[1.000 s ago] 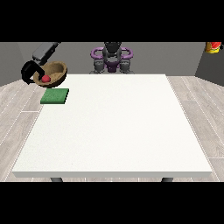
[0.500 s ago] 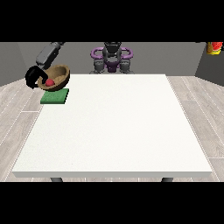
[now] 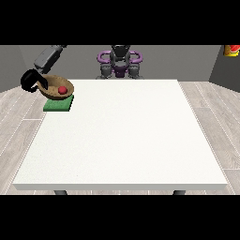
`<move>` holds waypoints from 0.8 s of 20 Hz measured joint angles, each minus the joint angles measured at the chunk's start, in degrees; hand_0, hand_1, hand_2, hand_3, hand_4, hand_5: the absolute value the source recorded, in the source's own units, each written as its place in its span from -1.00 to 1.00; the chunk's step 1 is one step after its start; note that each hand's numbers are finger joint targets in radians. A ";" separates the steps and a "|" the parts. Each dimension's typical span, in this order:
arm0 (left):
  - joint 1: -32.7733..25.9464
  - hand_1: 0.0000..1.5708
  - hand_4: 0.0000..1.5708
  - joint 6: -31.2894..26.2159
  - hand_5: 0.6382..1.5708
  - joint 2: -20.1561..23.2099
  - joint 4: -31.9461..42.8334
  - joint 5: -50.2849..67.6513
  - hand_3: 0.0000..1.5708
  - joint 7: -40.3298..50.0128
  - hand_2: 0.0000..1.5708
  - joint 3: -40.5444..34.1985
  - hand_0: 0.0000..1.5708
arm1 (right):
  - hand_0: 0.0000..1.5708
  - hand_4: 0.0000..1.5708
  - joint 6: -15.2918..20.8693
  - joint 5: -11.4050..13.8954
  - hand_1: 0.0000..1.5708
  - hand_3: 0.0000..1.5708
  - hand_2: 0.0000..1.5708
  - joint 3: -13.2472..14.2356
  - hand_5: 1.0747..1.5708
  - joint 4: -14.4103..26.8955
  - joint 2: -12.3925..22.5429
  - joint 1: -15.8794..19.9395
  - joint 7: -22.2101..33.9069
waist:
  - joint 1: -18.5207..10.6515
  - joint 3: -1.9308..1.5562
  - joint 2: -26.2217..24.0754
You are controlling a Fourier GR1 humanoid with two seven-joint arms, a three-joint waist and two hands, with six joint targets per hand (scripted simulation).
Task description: Pick the cup and pour the ball into the bowl, then pick the bowl and place it on the pad
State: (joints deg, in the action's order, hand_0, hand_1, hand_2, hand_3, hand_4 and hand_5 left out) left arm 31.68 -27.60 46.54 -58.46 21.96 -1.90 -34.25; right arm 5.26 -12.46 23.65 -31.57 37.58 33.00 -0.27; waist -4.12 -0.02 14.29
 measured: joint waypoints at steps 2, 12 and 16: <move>-0.29 -1.00 0.51 -0.56 0.99 0.60 0.67 -0.10 -1.00 -1.51 -1.00 -0.29 -1.00 | 0.85 -1.00 0.61 -0.37 0.85 -0.03 0.78 0.36 0.85 0.16 -0.69 0.62 -0.77 | -0.33 0.00 1.20; 0.09 -1.00 0.53 -2.39 0.99 3.69 2.76 0.99 -1.00 -3.52 -1.00 -1.05 -1.00 | -1.00 -1.00 1.57 0.57 -1.00 -1.00 -0.73 -0.31 0.48 1.07 -0.21 3.48 -2.61 | -1.34 0.15 3.65; -0.12 -1.00 0.52 -1.74 1.00 3.00 2.13 0.95 -1.00 -3.73 -1.00 -0.39 -1.00 | -1.00 -1.00 -0.02 2.50 -1.00 -1.00 -1.00 -2.53 0.31 1.63 -0.01 3.86 -2.07 | -1.60 0.25 3.07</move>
State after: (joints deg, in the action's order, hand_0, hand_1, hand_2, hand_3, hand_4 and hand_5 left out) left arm 31.56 -29.34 49.53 -56.34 22.90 -5.63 -34.64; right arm 5.24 -9.96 21.13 -29.94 37.57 36.86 -2.34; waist -5.71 0.23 17.36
